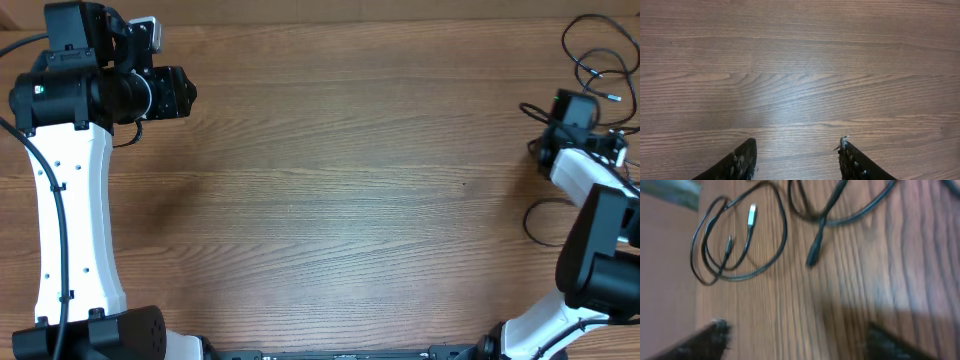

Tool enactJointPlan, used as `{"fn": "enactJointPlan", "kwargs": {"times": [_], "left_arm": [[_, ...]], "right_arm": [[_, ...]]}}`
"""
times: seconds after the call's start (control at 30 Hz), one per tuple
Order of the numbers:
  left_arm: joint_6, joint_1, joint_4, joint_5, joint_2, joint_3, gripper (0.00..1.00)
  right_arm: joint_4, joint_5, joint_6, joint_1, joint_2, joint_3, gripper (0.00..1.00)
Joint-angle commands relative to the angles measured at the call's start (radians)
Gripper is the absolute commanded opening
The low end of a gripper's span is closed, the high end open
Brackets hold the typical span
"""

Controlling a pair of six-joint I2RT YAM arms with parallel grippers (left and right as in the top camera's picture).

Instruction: Untangle cables

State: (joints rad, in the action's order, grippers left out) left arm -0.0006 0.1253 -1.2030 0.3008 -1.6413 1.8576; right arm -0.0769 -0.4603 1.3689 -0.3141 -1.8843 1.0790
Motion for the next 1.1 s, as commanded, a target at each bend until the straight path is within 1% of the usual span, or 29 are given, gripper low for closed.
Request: {"fn": "enactJointPlan", "kwargs": {"times": [0.0, 0.07, 0.2, 0.23, 0.33, 0.43, 0.53, 0.63, 0.67, 0.77, 0.8, 0.83, 0.87, 0.9, 0.93, 1.07], "left_arm": [[-0.005, 0.003, 0.003, 0.014, -0.004, -0.002, 0.52], [-0.016, 0.002, 0.003, 0.015, -0.004, -0.002, 0.52], [-0.027, -0.01, 0.003, 0.015, -0.004, -0.002, 0.52], [-0.03, -0.016, 0.002, 0.015, -0.004, -0.002, 0.52], [-0.029, -0.036, -0.001, 0.014, -0.004, -0.002, 0.51], [-0.029, -0.054, 0.002, 0.013, -0.004, -0.002, 0.52], [-0.029, -0.069, 0.005, 0.013, -0.004, -0.002, 0.52], [-0.029, -0.081, 0.006, 0.011, -0.004, -0.002, 0.53], [-0.029, -0.082, 0.006, 0.011, -0.004, -0.002, 0.53], [-0.029, -0.082, 0.008, 0.011, -0.004, -0.002, 0.52], [-0.029, -0.082, 0.009, 0.011, -0.004, -0.002, 0.53], [-0.029, -0.082, 0.009, 0.011, -0.004, -0.002, 0.53], [-0.029, -0.082, 0.01, 0.011, -0.004, -0.002, 0.53], [-0.029, -0.082, 0.011, 0.011, -0.004, -0.002, 0.53], [-0.029, -0.082, 0.011, 0.011, -0.004, -0.002, 0.52], [-0.03, -0.082, 0.011, 0.011, -0.004, -0.002, 0.52]], "right_arm": [[0.01, 0.021, 0.007, -0.014, 0.008, 0.005, 0.99], [0.049, 0.017, 0.002, -0.016, 0.008, 0.005, 0.99], [0.185, 0.025, -0.177, -0.015, 0.008, 0.005, 1.0], [0.203, 0.007, -0.199, -0.016, 0.008, 0.005, 1.0], [0.222, -0.063, -0.192, -0.021, 0.008, 0.005, 1.0], [0.279, -0.062, -0.195, -0.033, 0.006, 0.005, 1.0], [0.354, -0.05, -0.278, -0.042, -0.007, 0.005, 1.0], [0.417, -0.016, -0.379, -0.055, -0.047, 0.006, 0.96], [0.416, -0.018, -0.38, -0.06, -0.065, 0.006, 0.92], [0.417, -0.016, -0.379, -0.068, -0.098, 0.006, 0.91], [0.417, -0.017, -0.381, -0.072, -0.115, 0.006, 0.84], [0.417, -0.016, -0.389, -0.075, -0.122, 0.006, 0.64], [0.414, -0.016, -0.4, -0.078, -0.126, 0.006, 0.3], [0.413, -0.016, -0.402, -0.08, -0.129, 0.006, 0.11], [0.414, -0.017, -0.402, -0.082, -0.13, 0.006, 0.04], [0.444, -0.017, -0.402, -0.087, -0.13, 0.007, 0.04]]}}
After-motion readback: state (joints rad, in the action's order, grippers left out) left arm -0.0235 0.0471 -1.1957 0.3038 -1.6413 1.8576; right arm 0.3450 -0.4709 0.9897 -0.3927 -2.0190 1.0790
